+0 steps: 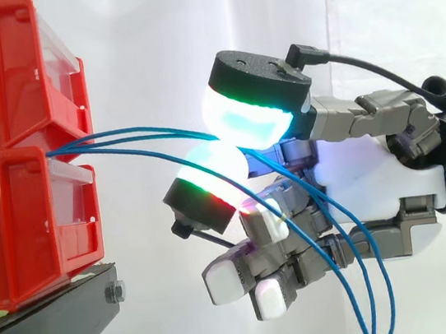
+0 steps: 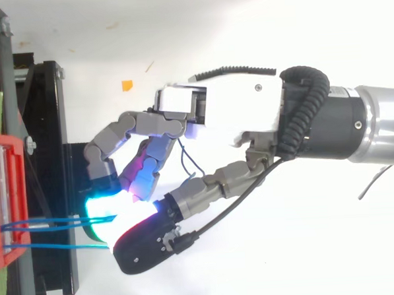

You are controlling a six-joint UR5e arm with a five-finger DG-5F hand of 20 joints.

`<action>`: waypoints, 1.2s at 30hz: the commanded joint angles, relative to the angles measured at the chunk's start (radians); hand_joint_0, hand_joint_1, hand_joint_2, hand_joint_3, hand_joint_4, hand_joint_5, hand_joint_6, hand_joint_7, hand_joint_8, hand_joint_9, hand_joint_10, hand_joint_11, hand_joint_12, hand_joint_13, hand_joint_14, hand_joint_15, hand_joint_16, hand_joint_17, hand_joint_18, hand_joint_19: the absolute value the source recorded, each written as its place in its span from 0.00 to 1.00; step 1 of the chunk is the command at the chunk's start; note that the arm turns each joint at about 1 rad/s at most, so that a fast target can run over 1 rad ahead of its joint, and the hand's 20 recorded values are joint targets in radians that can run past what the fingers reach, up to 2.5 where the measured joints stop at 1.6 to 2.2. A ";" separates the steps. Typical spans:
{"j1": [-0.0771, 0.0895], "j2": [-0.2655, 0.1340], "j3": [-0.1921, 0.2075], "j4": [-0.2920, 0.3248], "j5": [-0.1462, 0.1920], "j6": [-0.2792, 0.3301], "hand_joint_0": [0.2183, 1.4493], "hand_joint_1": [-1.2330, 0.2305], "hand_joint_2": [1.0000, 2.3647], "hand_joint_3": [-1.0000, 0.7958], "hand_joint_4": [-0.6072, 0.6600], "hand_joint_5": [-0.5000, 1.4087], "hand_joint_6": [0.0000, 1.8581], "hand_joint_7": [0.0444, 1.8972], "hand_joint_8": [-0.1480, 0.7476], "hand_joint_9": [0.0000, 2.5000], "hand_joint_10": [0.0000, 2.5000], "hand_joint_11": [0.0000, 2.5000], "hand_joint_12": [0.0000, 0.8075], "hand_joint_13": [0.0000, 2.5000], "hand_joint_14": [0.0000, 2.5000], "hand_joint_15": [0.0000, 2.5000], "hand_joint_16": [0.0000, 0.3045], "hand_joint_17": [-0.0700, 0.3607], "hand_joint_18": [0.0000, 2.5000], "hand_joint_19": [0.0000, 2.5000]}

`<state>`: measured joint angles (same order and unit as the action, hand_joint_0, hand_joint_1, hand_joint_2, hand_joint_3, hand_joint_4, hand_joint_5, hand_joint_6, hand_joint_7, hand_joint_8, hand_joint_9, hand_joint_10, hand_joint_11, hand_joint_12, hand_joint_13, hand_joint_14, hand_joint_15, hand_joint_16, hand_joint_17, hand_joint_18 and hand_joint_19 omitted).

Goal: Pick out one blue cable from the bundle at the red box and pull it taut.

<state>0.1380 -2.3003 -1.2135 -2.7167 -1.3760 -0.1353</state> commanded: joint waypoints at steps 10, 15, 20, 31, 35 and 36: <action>0.000 0.001 0.008 -0.005 0.000 -0.004 0.29 0.32 0.00 0.28 0.58 0.20 0.48 0.56 0.45 0.47 0.01 0.25 0.40 0.35 0.01 0.12 0.16 0.41 0.32 0.22; 0.000 0.001 0.009 -0.005 0.000 -0.014 0.21 0.36 0.00 0.28 0.59 0.20 0.48 0.54 0.48 0.49 0.01 0.24 0.43 0.37 0.00 0.12 0.17 0.44 0.34 0.22; 0.000 0.001 0.011 -0.005 0.000 -0.014 0.20 0.44 0.00 0.28 0.58 0.20 0.47 0.54 0.48 0.49 0.01 0.23 0.44 0.37 0.00 0.12 0.18 0.44 0.34 0.22; 0.000 0.001 0.011 -0.005 0.000 -0.014 0.30 0.34 0.02 0.43 0.55 0.22 0.46 0.64 0.46 0.53 0.01 0.25 0.40 0.38 0.01 0.13 0.15 0.41 0.33 0.24; 0.000 0.001 0.011 -0.005 0.000 -0.015 0.30 0.29 0.02 0.46 0.56 0.22 0.47 0.65 0.46 0.52 0.01 0.25 0.40 0.38 0.01 0.13 0.15 0.41 0.33 0.24; 0.000 0.001 0.011 -0.005 0.000 -0.015 0.31 0.27 0.02 0.46 0.56 0.22 0.47 0.64 0.46 0.51 0.01 0.25 0.41 0.37 0.01 0.13 0.15 0.41 0.32 0.24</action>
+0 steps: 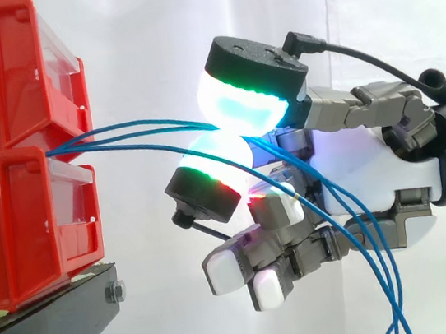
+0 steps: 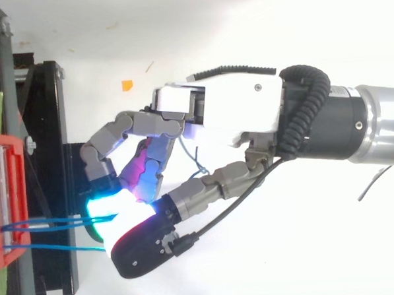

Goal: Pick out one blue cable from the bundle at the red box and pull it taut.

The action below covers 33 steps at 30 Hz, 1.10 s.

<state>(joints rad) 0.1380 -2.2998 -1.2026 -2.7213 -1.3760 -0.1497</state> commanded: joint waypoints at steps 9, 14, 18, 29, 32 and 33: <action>0.000 -0.001 0.000 -0.009 0.000 -0.002 0.33 0.22 0.00 0.28 0.57 0.21 0.47 0.62 0.41 0.48 0.01 0.24 0.38 0.35 0.01 0.13 0.15 0.41 0.31 0.23; 0.000 -0.001 0.000 -0.008 0.000 -0.004 0.23 0.28 0.00 0.28 0.59 0.21 0.47 0.59 0.44 0.49 0.01 0.24 0.40 0.37 0.01 0.13 0.17 0.43 0.33 0.22; 0.000 0.000 0.000 -0.008 0.000 -0.007 0.18 0.34 0.00 0.28 0.59 0.21 0.47 0.57 0.46 0.50 0.01 0.23 0.44 0.38 0.00 0.12 0.18 0.45 0.35 0.22; 0.000 0.000 0.006 -0.009 0.000 -0.007 0.30 0.44 0.01 0.36 0.56 0.22 0.45 0.63 0.46 0.54 0.01 0.25 0.40 0.38 0.01 0.13 0.15 0.41 0.32 0.25; -0.002 -0.001 0.006 -0.009 0.000 -0.007 0.29 0.38 0.01 0.42 0.56 0.22 0.45 0.65 0.46 0.54 0.01 0.25 0.40 0.38 0.01 0.13 0.16 0.41 0.32 0.25; 0.000 0.000 0.006 -0.009 0.000 -0.007 0.29 0.37 0.01 0.44 0.56 0.22 0.45 0.66 0.47 0.53 0.01 0.24 0.40 0.38 0.01 0.14 0.16 0.41 0.32 0.25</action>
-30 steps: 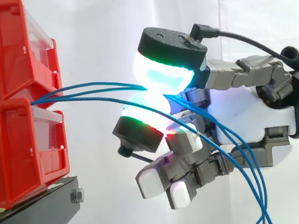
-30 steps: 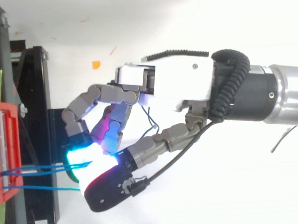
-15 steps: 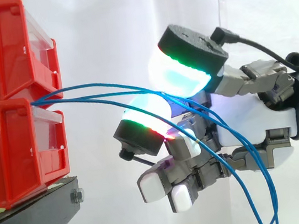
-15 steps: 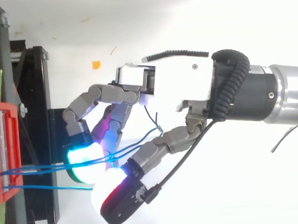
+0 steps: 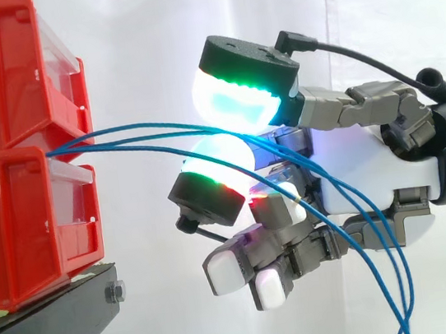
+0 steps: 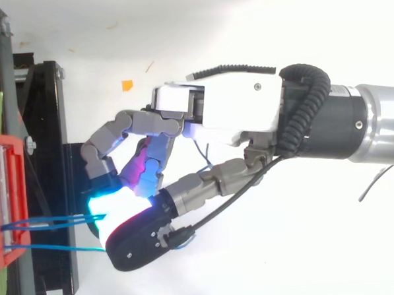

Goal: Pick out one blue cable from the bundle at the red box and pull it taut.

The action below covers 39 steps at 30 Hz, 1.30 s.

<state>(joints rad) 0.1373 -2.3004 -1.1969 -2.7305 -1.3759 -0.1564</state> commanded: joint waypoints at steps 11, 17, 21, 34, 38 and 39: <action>0.001 0.001 0.000 0.000 0.000 -0.005 0.36 0.21 0.01 0.43 0.51 0.20 0.48 0.66 0.46 0.47 0.01 0.25 0.40 0.36 0.01 0.13 0.16 0.41 0.31 0.23; 0.001 -0.001 0.000 0.000 0.000 -0.008 0.45 0.19 0.00 0.28 0.46 0.20 0.49 0.70 0.44 0.47 0.01 0.26 0.39 0.36 0.01 0.13 0.15 0.41 0.32 0.21; 0.001 -0.001 0.000 0.000 0.000 -0.008 0.43 0.19 0.00 0.28 0.45 0.20 0.49 0.70 0.44 0.49 0.01 0.26 0.38 0.37 0.01 0.13 0.15 0.40 0.33 0.21; -0.001 0.001 0.000 -0.006 0.000 -0.006 0.19 0.32 0.00 0.28 0.58 0.20 0.48 0.58 0.48 0.51 0.01 0.25 0.44 0.38 0.01 0.13 0.18 0.45 0.35 0.22; -0.001 -0.001 0.000 -0.006 0.000 -0.008 0.21 0.44 0.00 0.28 0.55 0.21 0.47 0.59 0.47 0.53 0.01 0.25 0.43 0.39 0.01 0.13 0.17 0.44 0.35 0.23; -0.001 0.001 0.002 -0.006 0.000 -0.006 0.22 0.49 0.00 0.28 0.55 0.21 0.47 0.59 0.46 0.53 0.01 0.25 0.42 0.39 0.01 0.13 0.17 0.43 0.35 0.23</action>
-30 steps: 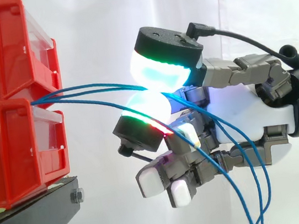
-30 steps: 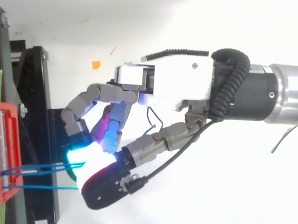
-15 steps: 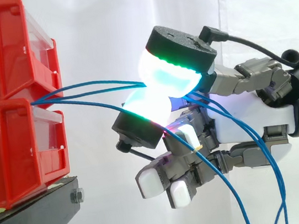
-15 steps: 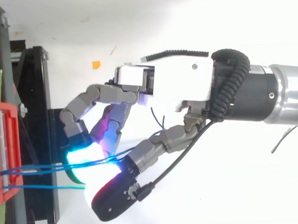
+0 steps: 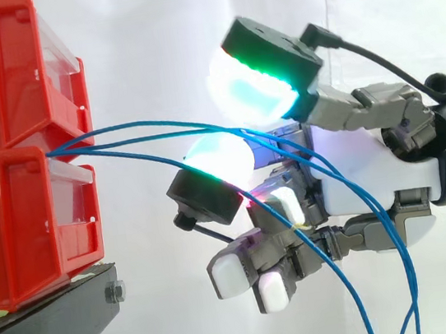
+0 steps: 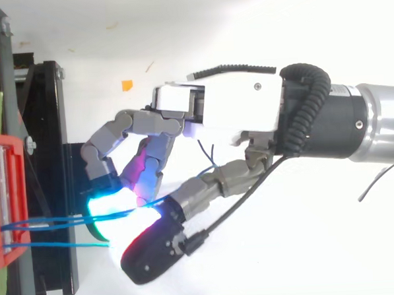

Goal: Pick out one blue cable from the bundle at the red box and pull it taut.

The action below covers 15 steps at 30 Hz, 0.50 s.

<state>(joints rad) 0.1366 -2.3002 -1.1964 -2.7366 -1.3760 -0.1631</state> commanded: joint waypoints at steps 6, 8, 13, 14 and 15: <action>-0.002 0.001 0.000 0.000 0.000 0.001 0.31 0.47 0.01 0.32 0.53 0.22 0.46 0.61 0.44 0.53 0.01 0.25 0.39 0.39 0.01 0.14 0.15 0.40 0.33 0.25; 0.000 0.001 0.001 0.000 0.000 0.001 0.30 0.42 0.01 0.39 0.54 0.22 0.46 0.63 0.45 0.54 0.01 0.26 0.40 0.39 0.01 0.14 0.15 0.41 0.33 0.25; -0.002 -0.001 0.001 0.000 0.000 0.001 0.30 0.34 0.02 0.45 0.55 0.21 0.47 0.64 0.46 0.51 0.01 0.26 0.40 0.38 0.01 0.15 0.16 0.41 0.33 0.25; 0.000 0.001 0.001 0.000 0.000 -0.001 0.30 0.33 0.02 0.46 0.55 0.21 0.47 0.64 0.47 0.51 0.01 0.26 0.40 0.38 0.01 0.15 0.16 0.41 0.32 0.25; 0.000 0.001 0.000 0.000 0.000 0.001 0.31 0.32 0.02 0.46 0.55 0.21 0.47 0.64 0.47 0.50 0.01 0.26 0.40 0.38 0.01 0.15 0.16 0.41 0.32 0.25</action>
<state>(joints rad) 0.1358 -2.2999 -1.1955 -2.7366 -1.3760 -0.1629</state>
